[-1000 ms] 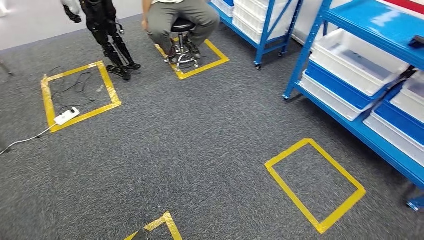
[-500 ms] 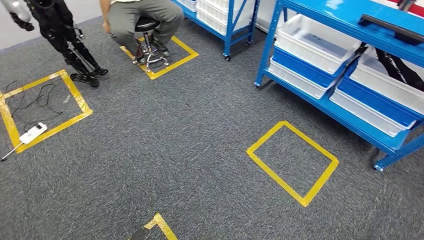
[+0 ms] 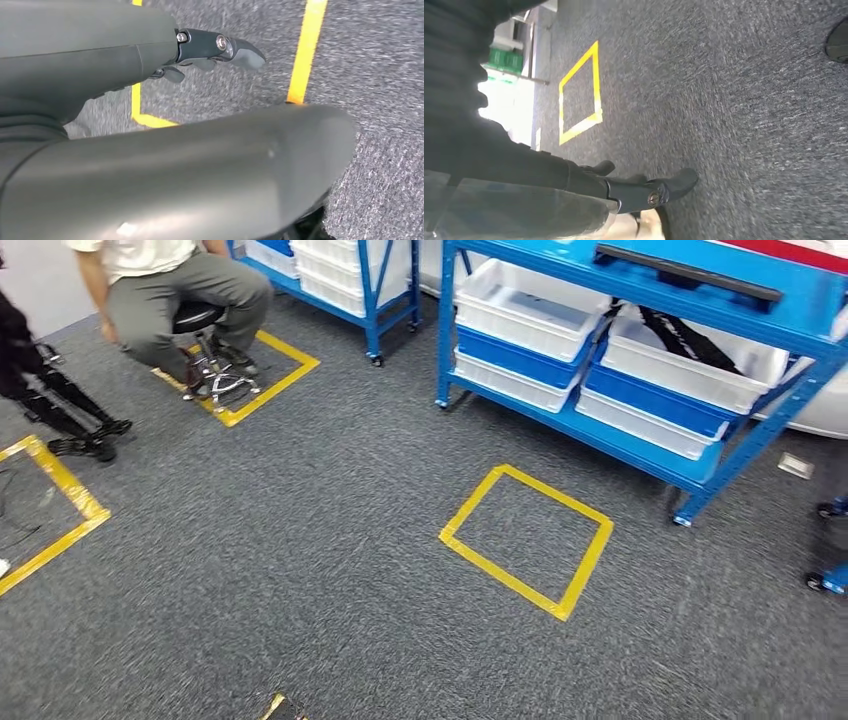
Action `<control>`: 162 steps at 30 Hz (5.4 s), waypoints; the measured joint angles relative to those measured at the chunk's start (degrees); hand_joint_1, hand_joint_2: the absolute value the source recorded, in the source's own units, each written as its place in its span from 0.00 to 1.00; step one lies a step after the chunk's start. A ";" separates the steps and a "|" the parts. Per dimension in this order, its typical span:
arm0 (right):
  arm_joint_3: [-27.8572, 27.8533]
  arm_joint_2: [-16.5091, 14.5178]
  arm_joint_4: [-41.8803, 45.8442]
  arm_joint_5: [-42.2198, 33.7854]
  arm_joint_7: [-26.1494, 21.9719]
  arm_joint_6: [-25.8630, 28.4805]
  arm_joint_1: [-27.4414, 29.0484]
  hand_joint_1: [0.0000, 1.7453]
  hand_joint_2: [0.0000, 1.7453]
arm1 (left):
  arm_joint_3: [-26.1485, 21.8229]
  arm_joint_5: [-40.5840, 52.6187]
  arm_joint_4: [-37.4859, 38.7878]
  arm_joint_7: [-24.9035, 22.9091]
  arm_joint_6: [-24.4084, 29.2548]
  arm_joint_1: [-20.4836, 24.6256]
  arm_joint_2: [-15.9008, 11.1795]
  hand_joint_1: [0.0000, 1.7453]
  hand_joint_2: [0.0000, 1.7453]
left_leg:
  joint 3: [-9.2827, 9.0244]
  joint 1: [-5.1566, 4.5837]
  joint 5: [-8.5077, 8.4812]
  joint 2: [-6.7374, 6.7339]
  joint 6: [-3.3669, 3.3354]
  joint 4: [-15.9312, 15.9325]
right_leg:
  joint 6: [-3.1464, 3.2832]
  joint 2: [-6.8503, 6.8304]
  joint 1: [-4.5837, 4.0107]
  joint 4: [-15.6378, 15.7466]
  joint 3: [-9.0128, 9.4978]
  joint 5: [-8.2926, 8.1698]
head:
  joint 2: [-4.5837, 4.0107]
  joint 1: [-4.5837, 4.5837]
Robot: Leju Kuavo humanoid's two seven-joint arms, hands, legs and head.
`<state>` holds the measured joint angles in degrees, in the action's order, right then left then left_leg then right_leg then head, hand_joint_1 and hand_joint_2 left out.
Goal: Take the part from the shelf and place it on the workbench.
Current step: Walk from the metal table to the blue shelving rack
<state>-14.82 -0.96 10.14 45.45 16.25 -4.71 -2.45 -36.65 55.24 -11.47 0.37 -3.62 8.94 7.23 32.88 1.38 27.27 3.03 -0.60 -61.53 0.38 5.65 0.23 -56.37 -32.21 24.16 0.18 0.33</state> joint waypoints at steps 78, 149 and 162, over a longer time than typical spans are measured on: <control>-2.53 -0.39 0.00 1.96 0.56 0.40 0.24 0.00 1.00 | 0.00 0.74 0.10 4.93 7.52 0.03 1.06 0.00 0.00 | -0.62 -0.43 -2.95 -3.80 0.60 5.05 | -1.67 -5.98 0.22 1.03 1.31 1.28 | 0.00 0.25; -4.37 -1.23 0.04 3.58 1.02 0.10 0.17 0.00 1.00 | -0.02 0.41 -0.40 7.32 13.03 0.26 1.63 0.00 0.00 | 0.82 1.01 -2.12 -3.16 -0.51 2.56 | -1.91 -4.91 0.19 -6.42 4.29 7.14 | 0.00 1.09; -4.38 -1.30 0.07 3.77 1.11 0.01 0.68 0.00 1.00 | -0.01 0.42 -0.54 7.26 12.96 0.15 1.76 0.00 0.00 | -7.18 0.35 2.94 -2.95 1.34 2.06 | -0.51 -6.01 0.10 0.00 -1.35 1.92 | 0.00 0.37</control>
<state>-19.20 -2.26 10.21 49.22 17.36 -4.70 -1.76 -36.67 55.65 -12.01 7.63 9.34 9.09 8.99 25.69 1.73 30.21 0.08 0.74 -59.48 -0.13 -0.37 0.32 -56.37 -33.56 26.08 0.17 0.70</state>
